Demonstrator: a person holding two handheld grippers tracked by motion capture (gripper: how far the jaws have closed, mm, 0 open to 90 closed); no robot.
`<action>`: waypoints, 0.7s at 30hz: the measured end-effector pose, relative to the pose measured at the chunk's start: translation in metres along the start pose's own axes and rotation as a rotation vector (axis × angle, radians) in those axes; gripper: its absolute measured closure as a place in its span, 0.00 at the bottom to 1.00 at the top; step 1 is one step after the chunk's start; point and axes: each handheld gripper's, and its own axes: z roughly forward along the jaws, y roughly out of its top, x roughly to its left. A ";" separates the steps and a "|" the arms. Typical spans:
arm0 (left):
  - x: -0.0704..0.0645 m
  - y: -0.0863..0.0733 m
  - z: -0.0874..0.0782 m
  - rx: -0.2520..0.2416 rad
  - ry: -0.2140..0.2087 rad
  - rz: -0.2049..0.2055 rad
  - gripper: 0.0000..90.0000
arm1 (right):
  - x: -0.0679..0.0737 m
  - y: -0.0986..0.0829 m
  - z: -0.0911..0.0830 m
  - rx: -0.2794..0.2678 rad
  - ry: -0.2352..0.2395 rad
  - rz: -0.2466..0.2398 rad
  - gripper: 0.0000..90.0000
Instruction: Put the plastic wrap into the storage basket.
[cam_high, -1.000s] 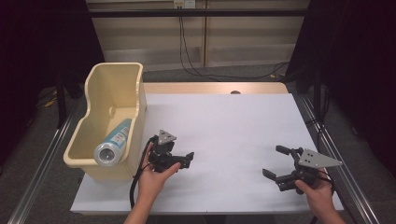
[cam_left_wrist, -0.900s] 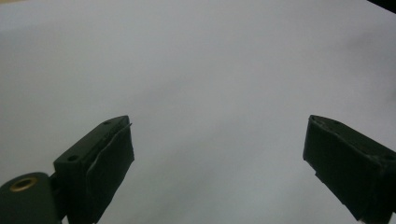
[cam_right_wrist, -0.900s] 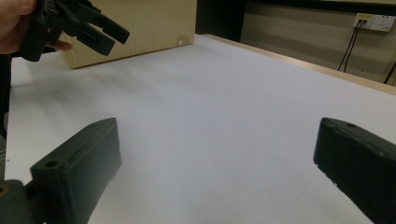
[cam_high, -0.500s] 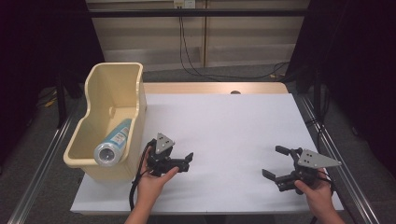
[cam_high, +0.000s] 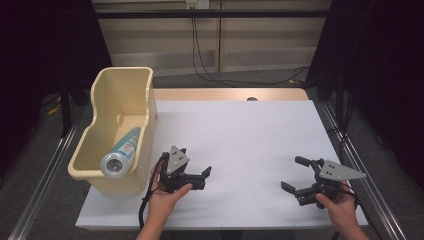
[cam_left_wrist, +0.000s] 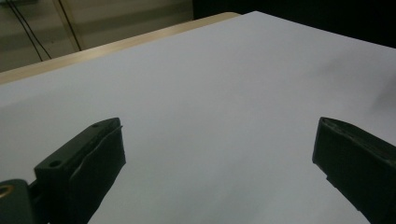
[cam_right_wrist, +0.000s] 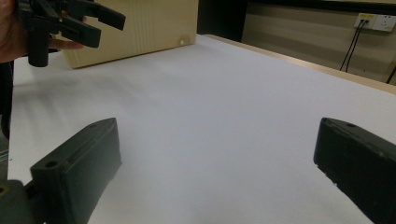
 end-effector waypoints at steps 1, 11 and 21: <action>0.000 0.000 0.000 -0.006 -0.004 -0.001 0.02 | 0.000 0.000 0.000 0.000 0.000 -0.001 0.00; -0.002 -0.001 -0.001 -0.058 -0.009 -0.008 0.02 | -0.001 0.000 -0.001 -0.004 -0.011 0.004 0.00; -0.001 0.000 -0.001 -0.075 -0.004 -0.006 0.02 | -0.001 -0.001 -0.002 -0.009 -0.012 0.003 0.00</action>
